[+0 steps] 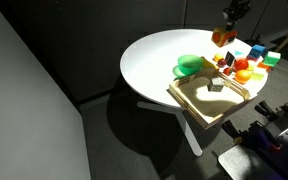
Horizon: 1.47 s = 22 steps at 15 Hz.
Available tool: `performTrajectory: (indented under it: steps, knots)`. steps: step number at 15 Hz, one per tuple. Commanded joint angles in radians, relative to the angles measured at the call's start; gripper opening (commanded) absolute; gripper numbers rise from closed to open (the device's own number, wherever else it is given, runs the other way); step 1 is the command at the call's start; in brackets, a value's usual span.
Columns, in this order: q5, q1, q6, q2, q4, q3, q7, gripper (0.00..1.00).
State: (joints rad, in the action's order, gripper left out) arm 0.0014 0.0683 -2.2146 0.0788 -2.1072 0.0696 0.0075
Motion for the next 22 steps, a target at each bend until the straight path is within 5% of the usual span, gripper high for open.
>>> performTrajectory:
  steps: [1, 22]
  knots:
    - [0.0, 0.0, 0.002, -0.003, -0.002, -0.001, -0.002, 0.02]
    - [-0.007, -0.064, -0.004, -0.017, -0.02, -0.064, -0.005, 0.0]
